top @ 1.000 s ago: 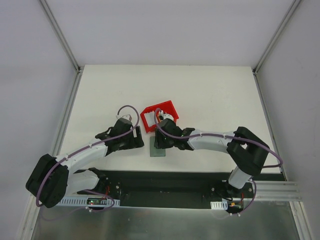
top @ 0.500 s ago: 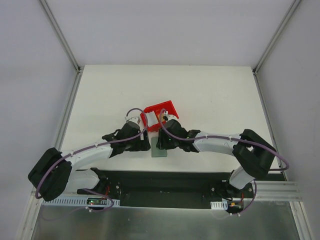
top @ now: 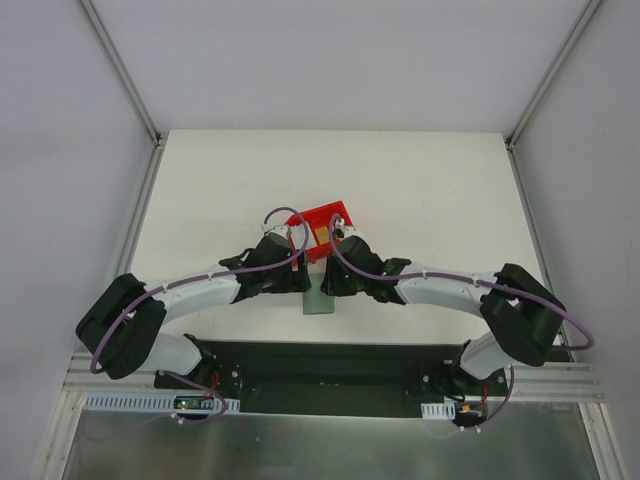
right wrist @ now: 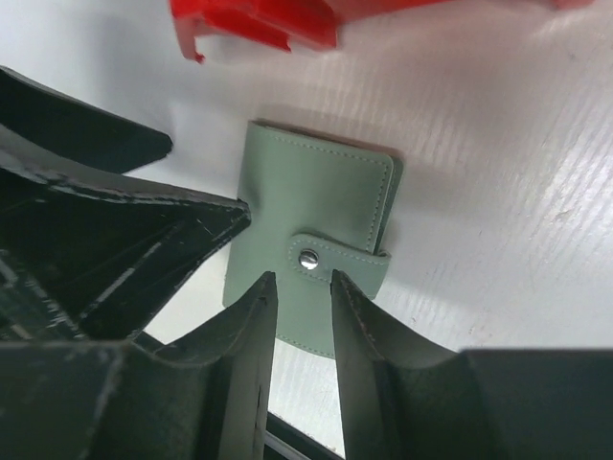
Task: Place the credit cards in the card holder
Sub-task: Close the card holder at the center of the board.
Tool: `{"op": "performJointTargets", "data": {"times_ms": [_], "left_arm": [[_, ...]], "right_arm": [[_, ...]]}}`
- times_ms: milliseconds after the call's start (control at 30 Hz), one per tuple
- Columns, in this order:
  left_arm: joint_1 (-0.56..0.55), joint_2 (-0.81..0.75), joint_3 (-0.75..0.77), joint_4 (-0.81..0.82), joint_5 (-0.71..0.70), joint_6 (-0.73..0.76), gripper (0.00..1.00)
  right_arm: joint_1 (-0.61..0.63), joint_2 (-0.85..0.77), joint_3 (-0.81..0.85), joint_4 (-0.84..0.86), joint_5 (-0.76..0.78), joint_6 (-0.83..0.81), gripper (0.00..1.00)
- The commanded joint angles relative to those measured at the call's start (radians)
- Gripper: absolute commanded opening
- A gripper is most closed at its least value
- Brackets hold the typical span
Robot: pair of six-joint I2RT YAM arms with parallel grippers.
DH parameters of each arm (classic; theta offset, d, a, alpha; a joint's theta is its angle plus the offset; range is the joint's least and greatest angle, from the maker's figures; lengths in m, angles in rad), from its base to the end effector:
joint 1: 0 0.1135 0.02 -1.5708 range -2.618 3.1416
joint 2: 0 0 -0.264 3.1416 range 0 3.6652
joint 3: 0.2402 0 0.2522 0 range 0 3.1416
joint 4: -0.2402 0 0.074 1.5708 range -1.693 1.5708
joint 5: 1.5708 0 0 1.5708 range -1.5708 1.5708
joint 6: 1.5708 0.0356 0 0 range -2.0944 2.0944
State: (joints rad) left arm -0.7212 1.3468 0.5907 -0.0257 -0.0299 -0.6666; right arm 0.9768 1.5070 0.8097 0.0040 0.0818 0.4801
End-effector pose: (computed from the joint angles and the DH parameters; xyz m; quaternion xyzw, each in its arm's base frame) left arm 0.1948 -0.1699 0.1693 0.0195 0.9229 -0.2352 0.3043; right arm 0.1780 0.2583 0.1957 -0.2055 0.8810 0.2549 0.3414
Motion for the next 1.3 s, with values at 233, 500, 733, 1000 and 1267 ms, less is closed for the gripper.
{"op": "performJointTargets", "data": {"times_ms": [233, 500, 733, 1000, 1267], "left_arm": [[-0.032, 0.115, -0.006, -0.068, 0.028, 0.009, 0.77], [-0.037, 0.126, -0.029, -0.065, 0.018, -0.014, 0.75], [-0.038, 0.084, -0.051, -0.042, 0.013, -0.013, 0.76], [-0.035, 0.014, -0.064, -0.039, -0.013, -0.059, 0.77], [-0.037, -0.055, -0.083, -0.037, -0.01, -0.1, 0.76]], "right_arm": [[0.026, 0.16, 0.156, -0.23, 0.045, -0.046, 0.25], [0.039, 0.217, 0.194, -0.372, 0.099, -0.051, 0.22], [0.046, 0.228, 0.163, -0.31, 0.058, -0.032, 0.22], [0.042, 0.229, 0.14, -0.202, 0.042, -0.026, 0.25], [0.045, 0.262, 0.143, -0.153, 0.061, -0.002, 0.26]]}}
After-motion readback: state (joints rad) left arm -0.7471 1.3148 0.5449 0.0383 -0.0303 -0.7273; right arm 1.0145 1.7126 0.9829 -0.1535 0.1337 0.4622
